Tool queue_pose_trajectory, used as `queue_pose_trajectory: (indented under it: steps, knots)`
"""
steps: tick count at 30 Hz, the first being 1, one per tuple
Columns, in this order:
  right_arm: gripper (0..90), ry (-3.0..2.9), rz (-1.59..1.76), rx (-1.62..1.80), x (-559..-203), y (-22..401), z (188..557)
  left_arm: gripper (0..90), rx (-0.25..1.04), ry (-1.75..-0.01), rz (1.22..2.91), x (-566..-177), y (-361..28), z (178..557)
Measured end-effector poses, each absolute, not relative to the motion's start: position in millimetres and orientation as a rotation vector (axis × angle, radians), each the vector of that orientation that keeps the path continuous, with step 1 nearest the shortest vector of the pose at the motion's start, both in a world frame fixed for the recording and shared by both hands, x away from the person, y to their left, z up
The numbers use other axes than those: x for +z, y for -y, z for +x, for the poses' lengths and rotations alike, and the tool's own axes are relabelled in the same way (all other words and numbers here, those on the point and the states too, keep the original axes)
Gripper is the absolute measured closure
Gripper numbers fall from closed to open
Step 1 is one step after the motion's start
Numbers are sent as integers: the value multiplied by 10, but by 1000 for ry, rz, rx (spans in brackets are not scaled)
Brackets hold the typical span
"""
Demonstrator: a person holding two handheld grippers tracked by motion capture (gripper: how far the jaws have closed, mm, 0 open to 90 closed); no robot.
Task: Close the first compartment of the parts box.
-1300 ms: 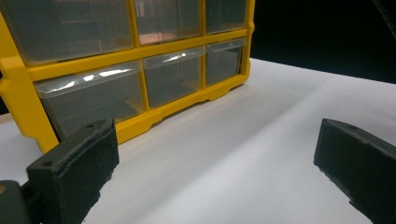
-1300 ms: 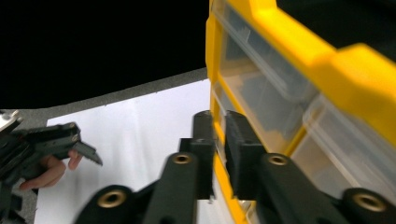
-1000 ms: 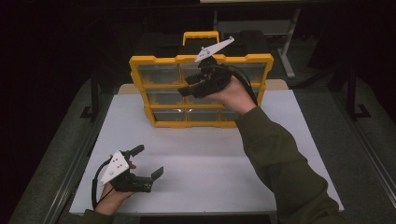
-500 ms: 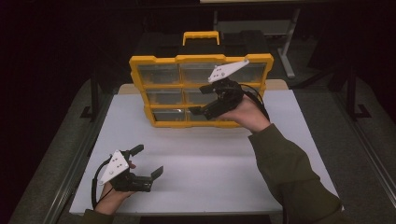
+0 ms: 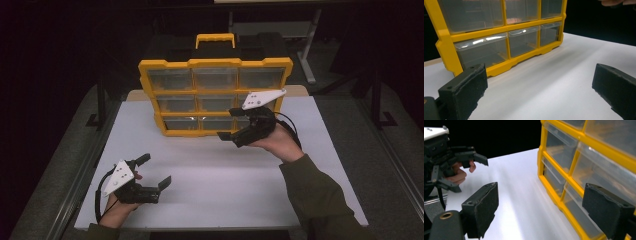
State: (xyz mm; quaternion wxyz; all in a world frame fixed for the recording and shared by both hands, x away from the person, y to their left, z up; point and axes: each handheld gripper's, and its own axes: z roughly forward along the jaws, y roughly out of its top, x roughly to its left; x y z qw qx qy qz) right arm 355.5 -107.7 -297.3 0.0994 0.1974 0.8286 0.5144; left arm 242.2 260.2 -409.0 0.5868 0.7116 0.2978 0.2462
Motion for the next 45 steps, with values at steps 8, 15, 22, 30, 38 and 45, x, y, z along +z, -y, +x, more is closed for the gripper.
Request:
queue_pose_trajectory:
  steps: [8,15,22,30,38,45]
  knots:
    - [99,-2398,646,1523,-3192,1287,3436,0,577,-701,1664,-4096,-2639,2440]
    - [76,-2346,691,1549,-3341,1448,3359,0,577,-718,1647,-4103,-2669,2454]
    - [52,-2320,724,1538,-3476,1594,3254,0,579,-718,1654,-4105,-2675,2457]
    - [34,-2279,785,1549,-3631,1799,3125,0,580,-716,1653,-4100,-2670,2450]
    - [19,-2220,839,1580,-3766,1976,3026,0,580,-716,1663,-4100,-2675,2446]
    - [16,-2158,869,1590,-3880,2117,2901,0,580,-713,1668,-4095,-2670,2440]
